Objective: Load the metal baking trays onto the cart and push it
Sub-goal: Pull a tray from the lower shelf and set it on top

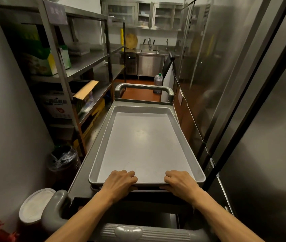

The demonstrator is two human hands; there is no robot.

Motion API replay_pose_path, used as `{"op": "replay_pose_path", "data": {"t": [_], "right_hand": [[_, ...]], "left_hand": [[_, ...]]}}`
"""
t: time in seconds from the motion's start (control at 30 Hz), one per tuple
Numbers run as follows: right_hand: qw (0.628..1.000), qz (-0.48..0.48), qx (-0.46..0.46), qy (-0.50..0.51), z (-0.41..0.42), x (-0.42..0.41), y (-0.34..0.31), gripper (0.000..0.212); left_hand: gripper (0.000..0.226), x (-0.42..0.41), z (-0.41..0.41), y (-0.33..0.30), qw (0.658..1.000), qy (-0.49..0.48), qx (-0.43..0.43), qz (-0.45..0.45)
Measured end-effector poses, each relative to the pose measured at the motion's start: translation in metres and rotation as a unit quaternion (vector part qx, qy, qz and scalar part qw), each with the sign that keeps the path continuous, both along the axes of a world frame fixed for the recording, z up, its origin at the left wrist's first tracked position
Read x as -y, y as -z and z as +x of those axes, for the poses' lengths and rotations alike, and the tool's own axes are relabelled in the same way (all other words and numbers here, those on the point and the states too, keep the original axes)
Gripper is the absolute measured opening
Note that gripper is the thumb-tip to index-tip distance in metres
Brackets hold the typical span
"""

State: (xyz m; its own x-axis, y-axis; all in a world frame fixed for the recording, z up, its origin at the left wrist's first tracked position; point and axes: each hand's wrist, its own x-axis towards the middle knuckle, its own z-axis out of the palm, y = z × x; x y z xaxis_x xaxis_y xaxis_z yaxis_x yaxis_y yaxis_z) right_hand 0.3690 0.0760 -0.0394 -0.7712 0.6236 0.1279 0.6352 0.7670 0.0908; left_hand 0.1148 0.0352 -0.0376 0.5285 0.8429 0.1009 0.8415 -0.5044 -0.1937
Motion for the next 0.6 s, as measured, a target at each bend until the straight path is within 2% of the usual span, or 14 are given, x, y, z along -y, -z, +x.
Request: {"op": "replay_pose_path", "data": {"t": [0.2, 0.37, 0.5, 0.6], "right_hand": [[1.000, -0.020, 0.012, 0.010, -0.005, -0.009, 0.010, 0.037], [0.998, -0.055, 0.006, 0.022, -0.003, -0.017, 0.017, 0.037], [0.995, -0.092, 0.009, 0.044, -0.002, -0.018, 0.030, 0.047], [0.990, -0.125, -0.017, 0.060, -0.003, -0.019, 0.036, 0.046]], "left_hand": [[0.028, -0.007, -0.008, 0.009, 0.998, -0.006, -0.050, 0.022], [0.031, -0.010, -0.010, 0.014, 1.000, -0.016, -0.004, -0.003], [0.052, -0.016, -0.011, 0.028, 0.994, -0.062, 0.053, -0.073], [0.050, -0.019, -0.009, 0.034, 0.992, -0.064, 0.057, -0.097]]}}
